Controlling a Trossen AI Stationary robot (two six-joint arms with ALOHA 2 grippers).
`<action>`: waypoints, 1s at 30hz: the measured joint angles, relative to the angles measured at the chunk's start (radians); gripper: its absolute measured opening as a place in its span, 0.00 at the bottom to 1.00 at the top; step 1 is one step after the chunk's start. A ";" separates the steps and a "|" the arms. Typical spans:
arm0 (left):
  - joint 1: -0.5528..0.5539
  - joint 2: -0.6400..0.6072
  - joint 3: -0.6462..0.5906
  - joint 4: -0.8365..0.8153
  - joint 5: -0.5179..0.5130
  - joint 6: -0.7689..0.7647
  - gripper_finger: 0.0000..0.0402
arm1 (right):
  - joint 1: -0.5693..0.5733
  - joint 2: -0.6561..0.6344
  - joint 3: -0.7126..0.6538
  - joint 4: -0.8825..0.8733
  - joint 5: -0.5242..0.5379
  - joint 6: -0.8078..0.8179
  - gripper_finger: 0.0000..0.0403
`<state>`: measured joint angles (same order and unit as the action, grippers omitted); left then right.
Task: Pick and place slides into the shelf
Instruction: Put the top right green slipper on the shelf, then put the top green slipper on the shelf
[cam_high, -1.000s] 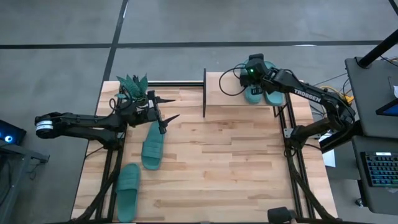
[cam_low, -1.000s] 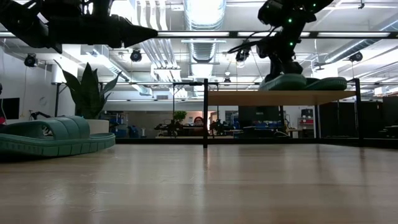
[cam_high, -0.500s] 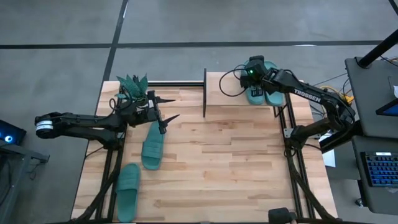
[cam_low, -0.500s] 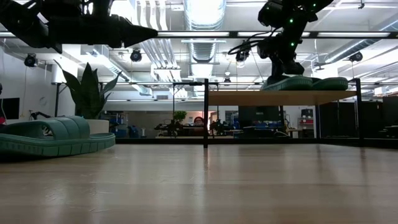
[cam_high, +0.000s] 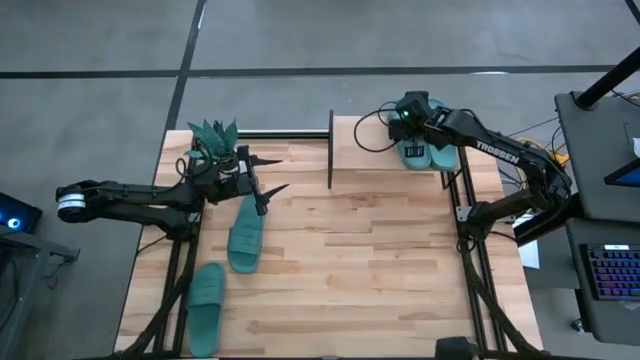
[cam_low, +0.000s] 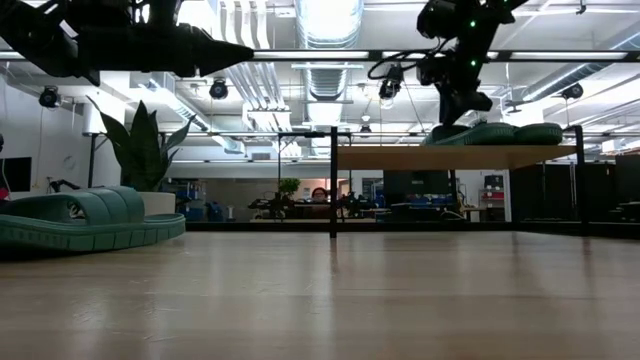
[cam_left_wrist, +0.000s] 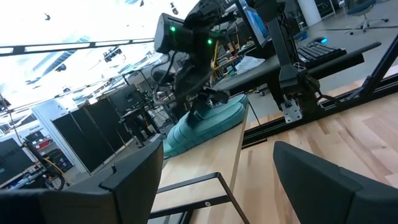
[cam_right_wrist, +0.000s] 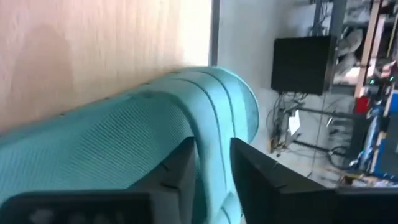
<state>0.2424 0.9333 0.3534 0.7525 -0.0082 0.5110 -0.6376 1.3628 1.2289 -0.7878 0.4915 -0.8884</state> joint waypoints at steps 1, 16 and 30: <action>0.000 0.000 0.000 0.000 0.000 0.000 0.72 | 0.000 0.000 0.013 -0.019 0.000 0.015 0.26; 0.000 0.000 -0.002 -0.001 0.000 0.001 0.72 | 0.090 -0.121 0.100 0.080 -0.669 0.546 0.34; 0.000 0.000 -0.014 -0.021 -0.027 -0.008 0.72 | 0.559 -0.332 -0.547 0.979 -0.441 0.614 0.30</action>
<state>0.2428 0.9329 0.3399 0.7319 -0.0356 0.5033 -0.0790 1.0309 0.6820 0.1914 0.0504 -0.2741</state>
